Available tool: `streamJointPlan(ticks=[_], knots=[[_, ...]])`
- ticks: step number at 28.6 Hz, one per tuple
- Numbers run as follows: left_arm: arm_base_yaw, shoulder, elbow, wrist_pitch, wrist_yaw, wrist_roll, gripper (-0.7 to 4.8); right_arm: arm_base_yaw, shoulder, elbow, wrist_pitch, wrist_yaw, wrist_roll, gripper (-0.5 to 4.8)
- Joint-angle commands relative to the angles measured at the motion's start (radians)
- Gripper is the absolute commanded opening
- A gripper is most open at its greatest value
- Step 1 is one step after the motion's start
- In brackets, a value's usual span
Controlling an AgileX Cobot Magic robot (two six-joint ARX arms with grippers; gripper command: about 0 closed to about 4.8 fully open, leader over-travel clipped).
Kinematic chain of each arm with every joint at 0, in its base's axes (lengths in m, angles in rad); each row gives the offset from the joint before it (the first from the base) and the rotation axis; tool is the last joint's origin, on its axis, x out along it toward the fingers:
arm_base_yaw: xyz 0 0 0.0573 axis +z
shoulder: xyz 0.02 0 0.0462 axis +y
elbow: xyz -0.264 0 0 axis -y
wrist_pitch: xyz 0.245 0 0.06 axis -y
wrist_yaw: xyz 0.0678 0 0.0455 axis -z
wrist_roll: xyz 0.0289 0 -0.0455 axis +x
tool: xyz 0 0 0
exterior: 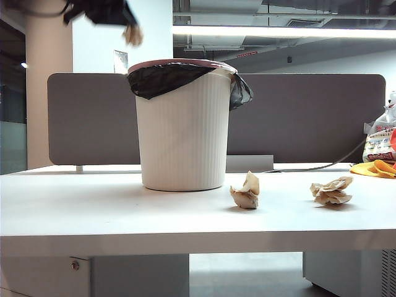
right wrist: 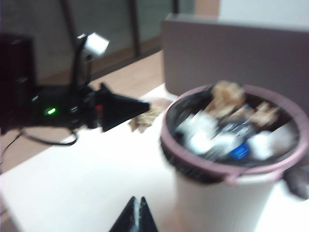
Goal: Pick up all the trash on the table and put it in the trash can.
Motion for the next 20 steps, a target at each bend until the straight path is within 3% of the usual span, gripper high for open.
streamJointPlan(ticks=[1,6,11,13,16,20], knots=[[-0.021,0.059,0.126,0.055,0.028,-0.024,-0.06,-0.047,0.031,0.087,-0.031,-0.001,-0.095,-0.05],[-0.044,0.297,0.387,0.059,0.094,-0.034,-0.06,-0.091,0.083,0.122,-0.071,-0.025,-0.087,-0.05],[-0.055,0.402,0.439,0.043,0.073,-0.033,0.04,-0.091,0.095,0.122,-0.093,-0.021,-0.083,-0.05],[-0.055,0.403,0.439,0.008,0.040,-0.014,1.38,-0.091,0.094,0.122,-0.105,-0.020,-0.083,-0.05],[-0.055,0.403,0.439,-0.002,0.006,0.036,4.79,-0.091,0.094,0.122,-0.124,-0.021,-0.083,-0.05],[-0.055,0.401,0.441,0.000,-0.026,0.046,4.79,-0.091,0.097,0.122,-0.127,-0.021,-0.084,-0.05]])
